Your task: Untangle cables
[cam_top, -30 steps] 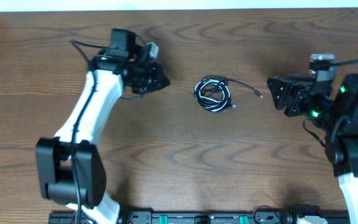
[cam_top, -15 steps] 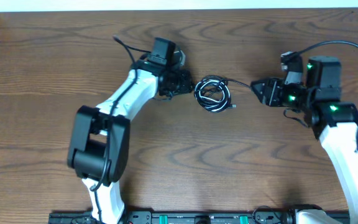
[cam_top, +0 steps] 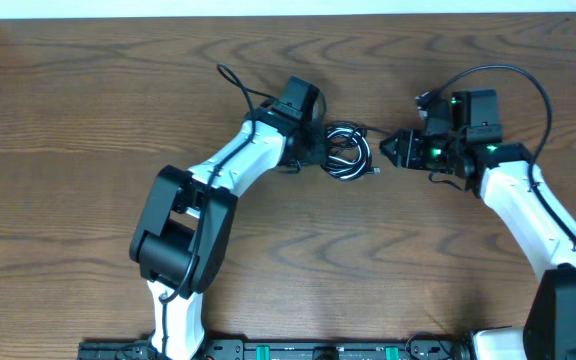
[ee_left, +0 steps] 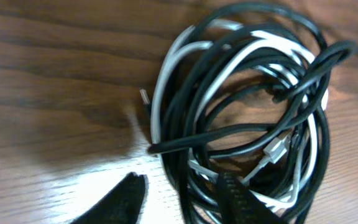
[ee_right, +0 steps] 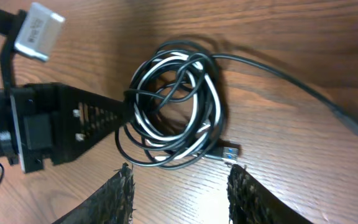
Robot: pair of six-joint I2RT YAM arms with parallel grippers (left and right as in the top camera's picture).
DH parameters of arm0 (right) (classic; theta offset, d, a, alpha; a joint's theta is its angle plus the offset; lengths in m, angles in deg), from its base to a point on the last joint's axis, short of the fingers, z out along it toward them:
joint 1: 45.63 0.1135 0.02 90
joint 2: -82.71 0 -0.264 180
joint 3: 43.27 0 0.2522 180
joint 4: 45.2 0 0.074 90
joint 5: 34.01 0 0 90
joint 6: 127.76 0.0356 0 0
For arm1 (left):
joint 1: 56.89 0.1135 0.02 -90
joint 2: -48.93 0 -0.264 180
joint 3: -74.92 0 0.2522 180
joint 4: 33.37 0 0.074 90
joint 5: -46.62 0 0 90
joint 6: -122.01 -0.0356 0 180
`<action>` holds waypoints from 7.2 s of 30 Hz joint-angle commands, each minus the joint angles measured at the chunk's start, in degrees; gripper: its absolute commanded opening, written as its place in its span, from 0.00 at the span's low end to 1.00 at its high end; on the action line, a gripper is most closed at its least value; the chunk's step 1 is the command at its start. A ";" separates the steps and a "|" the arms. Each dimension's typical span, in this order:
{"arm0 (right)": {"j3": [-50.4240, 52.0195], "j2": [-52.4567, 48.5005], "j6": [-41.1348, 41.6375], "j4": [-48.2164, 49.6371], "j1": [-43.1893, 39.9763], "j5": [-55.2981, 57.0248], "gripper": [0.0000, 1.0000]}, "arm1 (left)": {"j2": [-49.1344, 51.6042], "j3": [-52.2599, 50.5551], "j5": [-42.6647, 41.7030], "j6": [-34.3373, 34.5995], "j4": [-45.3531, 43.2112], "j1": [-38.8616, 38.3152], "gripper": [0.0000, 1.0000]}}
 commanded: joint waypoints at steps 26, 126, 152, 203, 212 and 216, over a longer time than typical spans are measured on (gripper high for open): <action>-0.83 -2.43 4.24 -4.44 3.58 6.45 0.36 | -9.07 0.63 3.08 -17.42 12.24 1.64 0.50; -0.57 -14.40 -24.22 -0.68 4.24 -10.10 0.01 | 7.58 4.83 -0.83 -1.36 -0.09 -2.49 0.08; -0.57 -14.40 -26.88 0.09 4.94 -25.38 0.01 | 2.54 5.33 -19.10 -5.60 7.50 4.76 0.08; -0.96 -13.57 -32.54 -5.40 8.00 -20.00 0.32 | 3.89 6.08 -5.68 0.61 18.47 4.63 0.31; -0.94 -13.62 -44.98 -14.62 11.15 -15.61 0.30 | 3.89 5.84 -5.70 0.61 19.06 3.72 0.36; -0.94 -13.62 -44.89 -13.64 14.82 -9.77 0.25 | 3.85 6.14 -5.73 0.35 19.08 3.78 0.39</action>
